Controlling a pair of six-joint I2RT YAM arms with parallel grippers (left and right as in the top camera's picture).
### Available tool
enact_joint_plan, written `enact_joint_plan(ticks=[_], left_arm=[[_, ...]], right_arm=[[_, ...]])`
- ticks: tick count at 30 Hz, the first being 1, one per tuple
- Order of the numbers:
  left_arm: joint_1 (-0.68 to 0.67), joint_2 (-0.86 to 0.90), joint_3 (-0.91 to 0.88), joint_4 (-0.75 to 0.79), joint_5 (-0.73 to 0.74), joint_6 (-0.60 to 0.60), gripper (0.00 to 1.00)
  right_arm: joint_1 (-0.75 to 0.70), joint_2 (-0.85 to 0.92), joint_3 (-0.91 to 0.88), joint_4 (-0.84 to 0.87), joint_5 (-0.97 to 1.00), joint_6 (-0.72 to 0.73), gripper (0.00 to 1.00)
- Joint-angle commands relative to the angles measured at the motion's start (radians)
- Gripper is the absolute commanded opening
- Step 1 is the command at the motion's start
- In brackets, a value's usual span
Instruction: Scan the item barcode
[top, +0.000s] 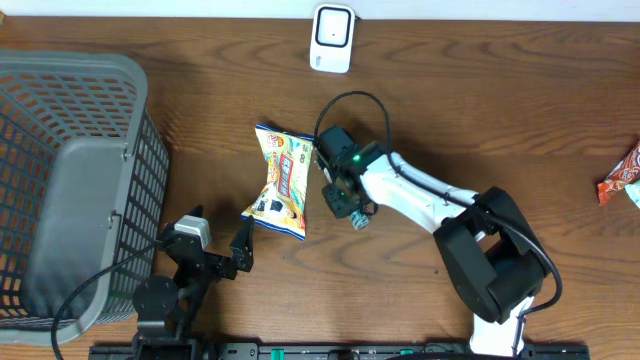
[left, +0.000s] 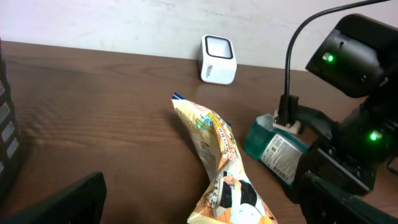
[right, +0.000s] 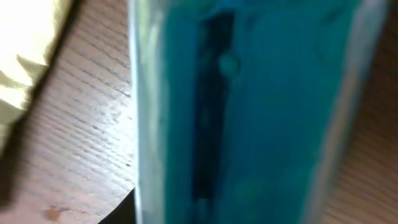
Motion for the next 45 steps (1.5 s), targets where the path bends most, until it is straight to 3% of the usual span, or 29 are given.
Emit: enact_joint_plan(ticks=[1,8,12,20,25,35,41,45], left_arm=[[0.003,-0.003,-0.019,-0.023,0.002,-0.005,0.98],[0.003,-0.003,-0.019,-0.023,0.002,-0.005,0.98],[0.003,-0.003,-0.019,-0.023,0.002,-0.005,0.98],[0.003,-0.003,-0.019,-0.023,0.002,-0.005,0.98],[0.003,-0.003,-0.019,-0.023,0.002,-0.005,0.98],[0.003,-0.003,-0.019,-0.023,0.002,-0.005,0.98],[0.003,-0.003,-0.019,-0.023,0.002,-0.005,0.98],[0.003,-0.003,-0.019,-0.023,0.002,-0.005,0.98]], right_arm=[[-0.074,0.067,0.019,-0.019,-0.312,-0.008,0.01],[-0.225,0.067,0.033,0.107,-0.890,-0.140,0.01],[-0.279,0.067,0.033,0.181,-1.043,-0.161,0.01],[-0.342,0.067,0.033,0.201,-1.368,-0.390,0.01],[-0.362,0.067,0.033,0.225,-1.455,-0.407,0.01],[-0.367,0.056,0.033,0.308,-1.434,-0.426,0.01],[-0.357,0.043,0.033,0.520,-1.130,-0.345,0.01],[-0.333,0.043,0.033,0.703,-0.813,-0.347,0.01]])
